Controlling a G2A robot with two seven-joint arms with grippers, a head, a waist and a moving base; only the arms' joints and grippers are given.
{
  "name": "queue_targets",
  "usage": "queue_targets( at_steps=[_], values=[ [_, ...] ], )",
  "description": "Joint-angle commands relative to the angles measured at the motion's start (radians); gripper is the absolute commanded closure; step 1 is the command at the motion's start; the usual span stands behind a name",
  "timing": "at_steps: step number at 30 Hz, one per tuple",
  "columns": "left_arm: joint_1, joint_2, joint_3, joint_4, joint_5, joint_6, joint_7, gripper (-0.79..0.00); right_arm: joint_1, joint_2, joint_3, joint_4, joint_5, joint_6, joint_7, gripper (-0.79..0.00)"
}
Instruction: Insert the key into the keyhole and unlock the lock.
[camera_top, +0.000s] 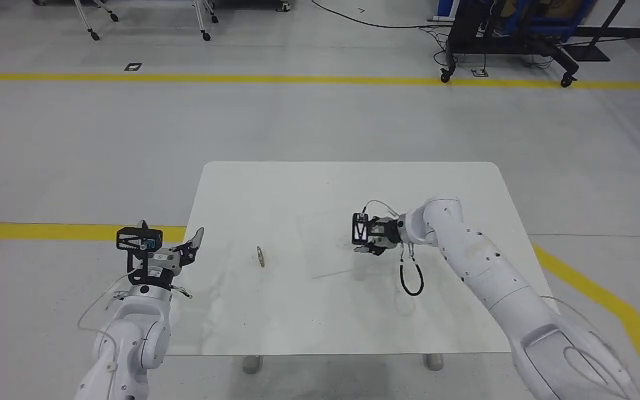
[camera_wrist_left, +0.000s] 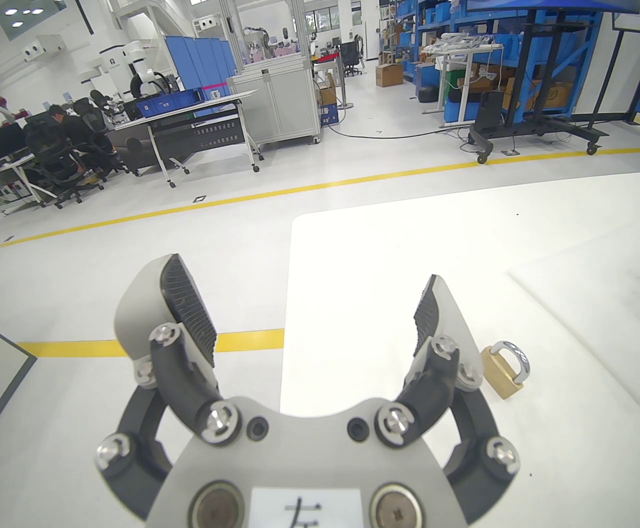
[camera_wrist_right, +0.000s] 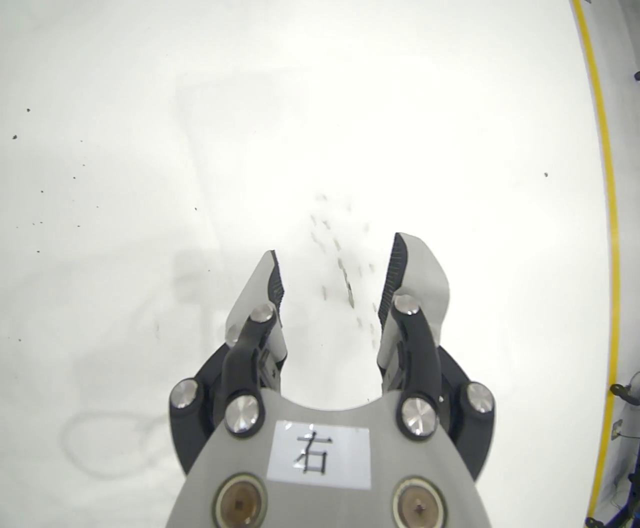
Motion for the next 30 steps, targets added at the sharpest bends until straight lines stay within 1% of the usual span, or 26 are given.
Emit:
queue_targets(
  at_steps=[1,7,12,13,14,15,24,30],
  values=[
    [0.000,0.000,0.000,0.000,0.000,0.000,0.000,-0.785,0.028,-0.008,-0.030,0.037,0.022,0.000,0.013,-0.302],
    [0.000,0.000,0.000,0.000,0.000,0.000,0.000,-0.785,0.090,-0.030,-0.098,0.105,0.045,0.000,0.035,-0.280],
    [0.000,0.000,0.000,0.000,0.000,0.000,0.000,-0.785,0.114,-0.046,-0.133,0.130,0.031,0.010,0.069,-0.222],
    [0.000,0.000,0.000,0.000,0.000,0.000,0.000,-0.785,0.117,-0.050,-0.140,0.133,0.029,0.016,0.079,-0.169],
    [0.000,0.000,0.000,0.000,0.000,0.000,0.000,-0.785,0.119,-0.054,-0.145,0.136,0.027,0.021,0.087,-0.068],
    [0.000,0.000,0.000,0.000,0.000,0.000,0.000,-0.785,0.122,-0.057,-0.150,0.139,0.028,0.025,0.092,0.000],
    [0.000,0.000,0.000,0.000,0.000,0.000,0.000,-0.785,0.130,-0.063,-0.171,0.144,-0.006,0.015,0.060,0.000],
    [0.000,0.000,0.000,0.000,0.000,0.000,0.000,-0.785,0.122,-0.053,-0.162,0.127,-0.023,0.007,0.014,0.000]
  ],
)
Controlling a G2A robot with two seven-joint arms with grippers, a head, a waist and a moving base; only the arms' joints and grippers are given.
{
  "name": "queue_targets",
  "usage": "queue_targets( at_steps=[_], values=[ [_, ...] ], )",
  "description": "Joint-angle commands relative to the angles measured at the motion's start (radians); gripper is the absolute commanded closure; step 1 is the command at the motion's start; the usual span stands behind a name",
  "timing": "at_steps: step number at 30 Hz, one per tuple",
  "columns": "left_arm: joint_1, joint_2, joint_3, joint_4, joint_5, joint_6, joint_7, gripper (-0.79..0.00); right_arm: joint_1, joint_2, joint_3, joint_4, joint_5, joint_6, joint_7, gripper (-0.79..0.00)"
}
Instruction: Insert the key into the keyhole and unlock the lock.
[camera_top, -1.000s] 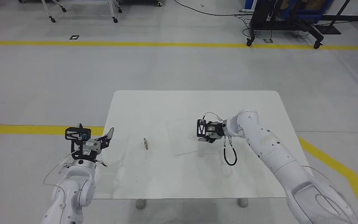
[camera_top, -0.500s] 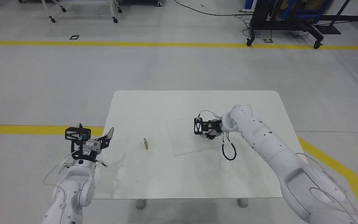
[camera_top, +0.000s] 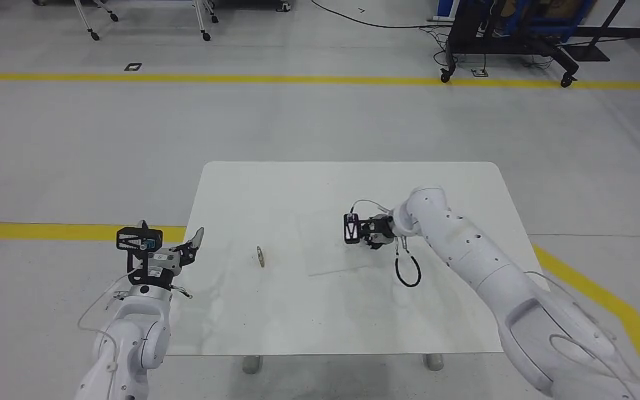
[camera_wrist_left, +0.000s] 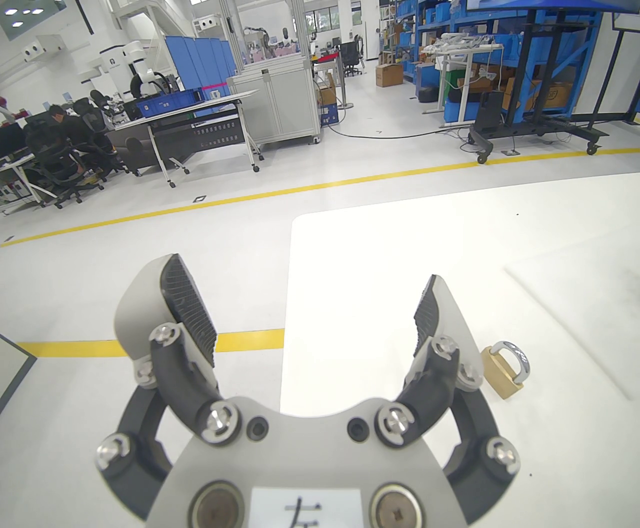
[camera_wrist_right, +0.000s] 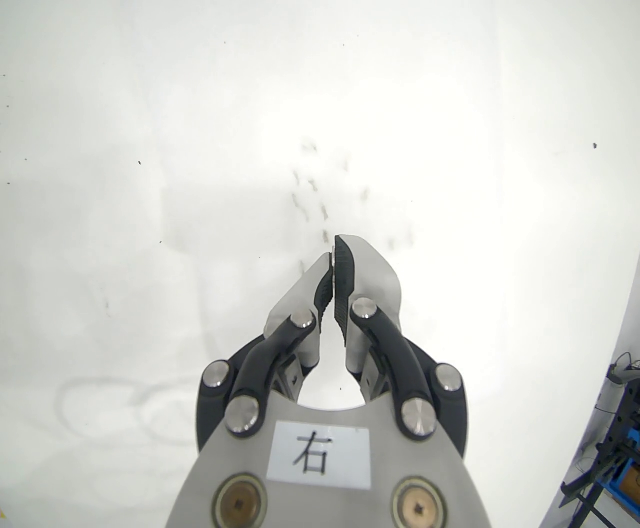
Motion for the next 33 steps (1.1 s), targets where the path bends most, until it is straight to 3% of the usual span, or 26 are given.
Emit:
queue_targets(
  at_steps=[1,8,14,20,33],
  values=[
    [0.000,0.000,0.000,0.000,0.000,0.000,0.000,-0.785,-0.006,0.007,0.008,-0.013,-0.005,-0.005,-0.023,0.000],
    [0.000,0.000,0.000,0.000,0.000,0.000,0.000,-0.785,-0.063,0.064,0.078,-0.105,-0.016,-0.008,-0.185,0.000],
    [0.000,0.000,0.000,0.000,0.000,0.000,0.000,-0.785,-0.177,0.137,0.192,-0.212,0.050,-0.008,-0.455,0.000],
    [0.000,0.000,0.000,0.000,0.000,0.000,0.000,-0.785,-0.324,0.217,0.227,-0.303,0.254,-0.008,-0.747,0.000],
    [0.001,0.000,0.004,-0.001,-0.009,-0.010,-0.001,-0.785,-0.324,0.217,0.227,-0.303,0.254,-0.008,-0.747,0.000]
  ],
)
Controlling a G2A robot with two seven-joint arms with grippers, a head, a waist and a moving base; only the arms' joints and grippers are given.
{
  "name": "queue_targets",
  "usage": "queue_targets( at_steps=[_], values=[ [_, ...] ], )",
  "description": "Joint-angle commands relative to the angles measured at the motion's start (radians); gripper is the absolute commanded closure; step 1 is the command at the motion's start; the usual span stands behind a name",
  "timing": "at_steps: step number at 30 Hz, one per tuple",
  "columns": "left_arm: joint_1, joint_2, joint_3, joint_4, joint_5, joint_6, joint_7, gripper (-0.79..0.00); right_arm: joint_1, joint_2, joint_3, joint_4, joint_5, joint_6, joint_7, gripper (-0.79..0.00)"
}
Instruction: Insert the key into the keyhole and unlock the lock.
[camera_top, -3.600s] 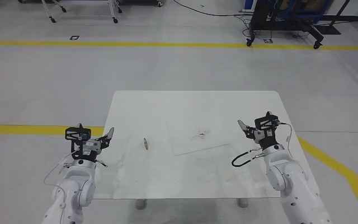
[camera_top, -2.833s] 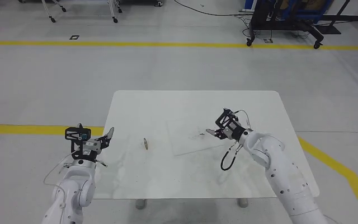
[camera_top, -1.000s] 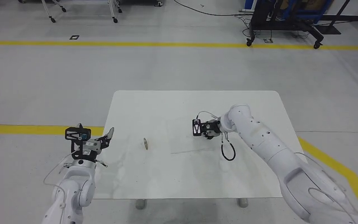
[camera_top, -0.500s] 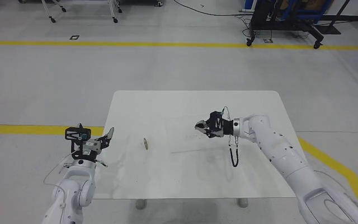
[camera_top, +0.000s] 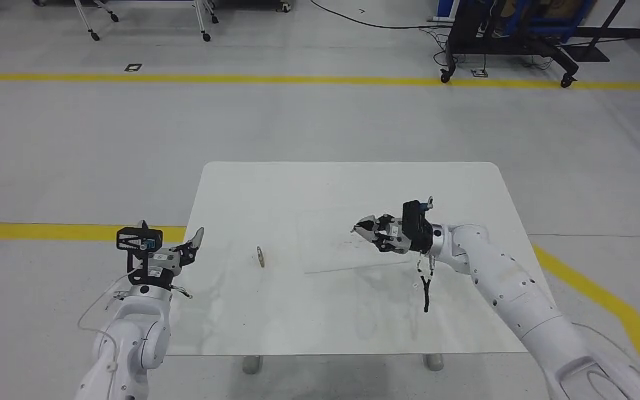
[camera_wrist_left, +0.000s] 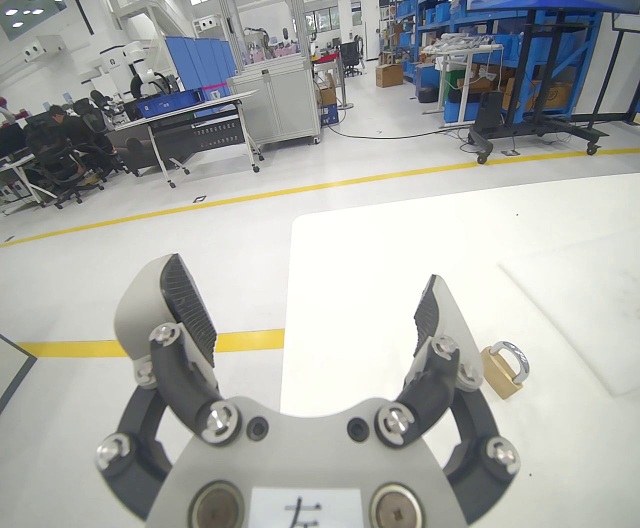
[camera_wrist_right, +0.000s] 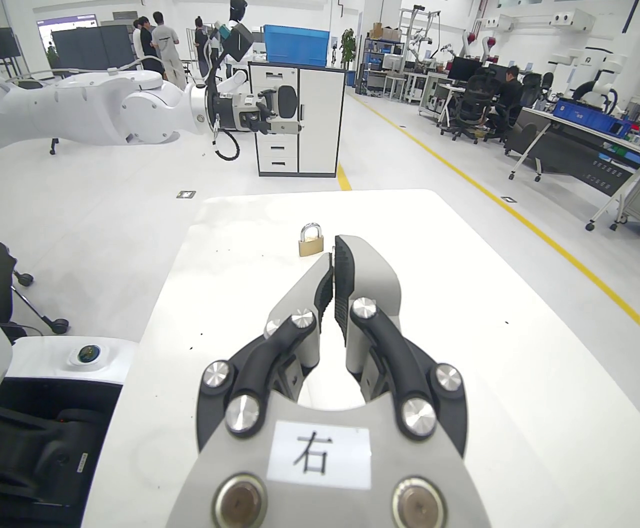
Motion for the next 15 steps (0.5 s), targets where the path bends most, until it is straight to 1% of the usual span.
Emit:
queue_targets(
  at_steps=[1,2,3,4,6,8,10,11,15],
  values=[
    [0.003,-0.001,0.012,-0.003,-0.045,-0.050,-0.010,-0.785,0.000,0.000,0.000,0.000,0.000,0.000,0.000,0.000],
    [-0.002,0.000,0.007,-0.005,-0.100,-0.104,-0.034,-0.785,-0.012,-0.002,0.001,-0.002,0.027,0.001,-0.006,0.000],
    [-0.012,0.001,0.000,-0.009,-0.144,-0.140,-0.062,-0.785,-0.018,-0.003,0.008,0.007,0.059,0.014,-0.009,0.000],
    [-0.022,0.001,0.007,-0.016,-0.204,-0.204,-0.105,-0.785,-0.027,-0.007,0.005,0.009,0.106,0.000,-0.022,0.000],
    [-0.056,0.005,0.009,-0.017,-0.399,-0.363,-0.236,-0.785,-0.029,-0.012,-0.002,0.021,0.184,0.000,-0.036,0.000],
    [-0.112,0.011,0.016,-0.004,-0.608,-0.481,-0.412,-0.785,-0.030,-0.018,-0.030,0.021,0.273,0.000,-0.048,0.000],
    [-0.182,0.018,0.026,0.020,-0.822,-0.529,-0.599,-0.785,-0.025,-0.020,-0.058,0.024,0.347,0.000,-0.049,0.000],
    [-0.194,0.020,0.026,0.024,-0.846,-0.532,-0.632,-0.785,-0.021,-0.019,-0.075,0.015,0.373,0.000,-0.046,0.000],
    [-0.194,0.020,0.026,0.024,-0.846,-0.532,-0.632,-0.785,-0.021,-0.019,-0.075,0.015,0.373,0.000,-0.046,0.000]
  ],
)
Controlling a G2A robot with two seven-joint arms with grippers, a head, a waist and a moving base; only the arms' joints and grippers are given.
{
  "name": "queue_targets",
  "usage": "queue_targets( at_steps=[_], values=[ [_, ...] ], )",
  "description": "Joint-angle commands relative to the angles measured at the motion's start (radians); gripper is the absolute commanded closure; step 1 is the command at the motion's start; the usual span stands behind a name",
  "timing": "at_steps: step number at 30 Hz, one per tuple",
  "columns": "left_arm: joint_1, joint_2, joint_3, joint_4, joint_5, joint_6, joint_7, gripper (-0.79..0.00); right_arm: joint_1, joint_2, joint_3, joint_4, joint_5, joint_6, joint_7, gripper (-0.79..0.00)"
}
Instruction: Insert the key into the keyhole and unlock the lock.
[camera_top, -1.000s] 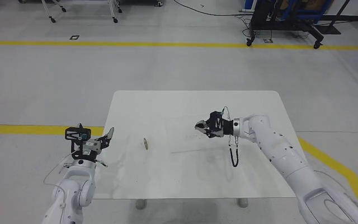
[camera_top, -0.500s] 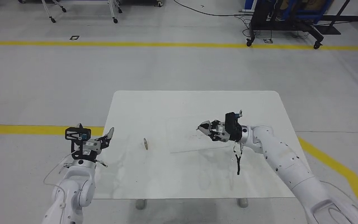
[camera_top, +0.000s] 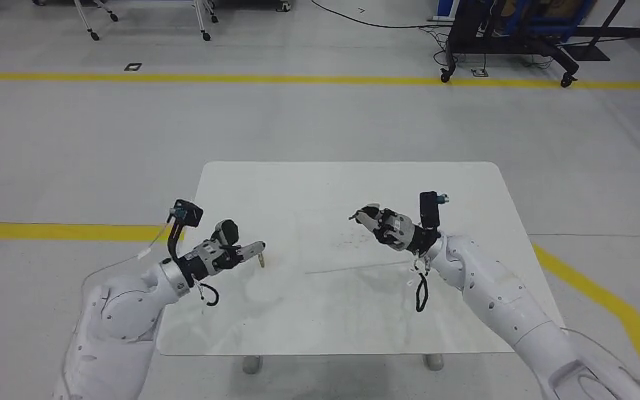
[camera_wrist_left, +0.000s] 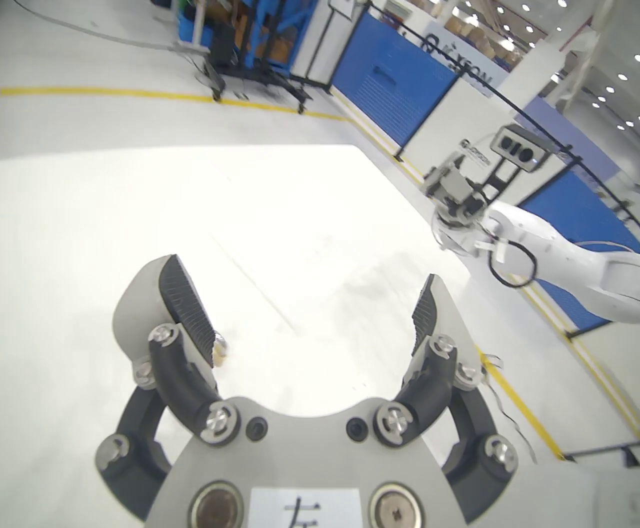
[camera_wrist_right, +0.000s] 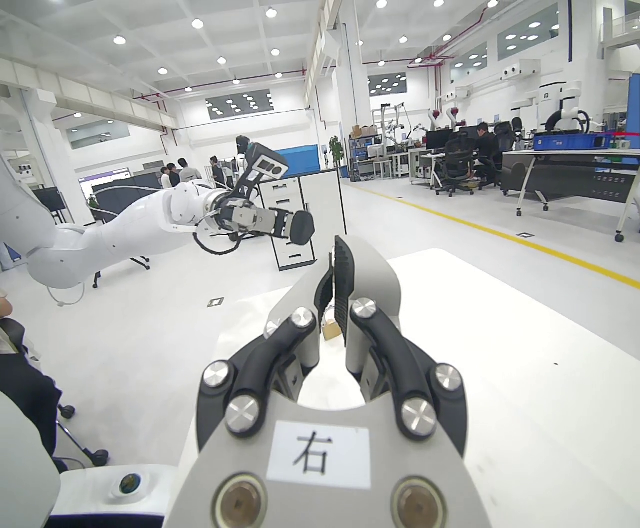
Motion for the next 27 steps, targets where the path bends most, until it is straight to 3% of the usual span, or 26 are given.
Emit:
queue_targets(
  at_steps=[1,3,6,11,14,19,23,26,27],
  values=[
    [0.002,0.000,0.000,0.000,0.097,0.001,0.146,-0.785,0.000,0.000,0.001,0.000,-0.002,0.000,0.000,0.000],
    [0.013,0.000,0.017,0.008,0.085,-0.004,0.119,-0.785,0.000,0.000,0.001,0.000,-0.002,0.000,0.000,0.000],
    [-0.012,0.001,0.084,0.044,-0.183,-0.035,-0.044,-0.785,0.000,0.000,0.001,0.000,-0.002,0.000,0.000,0.000],
    [-0.190,0.006,0.169,0.241,-0.751,0.071,-0.447,-0.785,-0.019,-0.021,-0.065,-0.005,0.264,0.000,0.167,0.000],
    [-0.306,0.004,0.210,0.369,-0.904,0.105,-0.615,-0.785,0.006,-0.029,-0.113,-0.011,0.471,0.000,0.310,0.000],
    [-0.389,-0.007,0.303,0.451,-0.951,0.116,-0.626,-0.730,0.037,-0.035,-0.171,-0.032,0.761,0.000,0.502,0.000],
    [-0.411,-0.005,0.341,0.491,-0.834,0.013,-0.524,-0.622,0.057,-0.042,-0.206,-0.037,0.931,0.000,0.642,0.000],
    [-0.411,-0.002,0.360,0.501,-0.759,-0.059,-0.451,-0.400,0.072,-0.050,-0.230,-0.017,1.030,0.000,0.751,0.000],
    [-0.410,-0.001,0.367,0.499,-0.741,-0.074,-0.436,-0.366,0.077,-0.053,-0.235,-0.008,1.059,0.000,0.783,0.000]
  ],
)
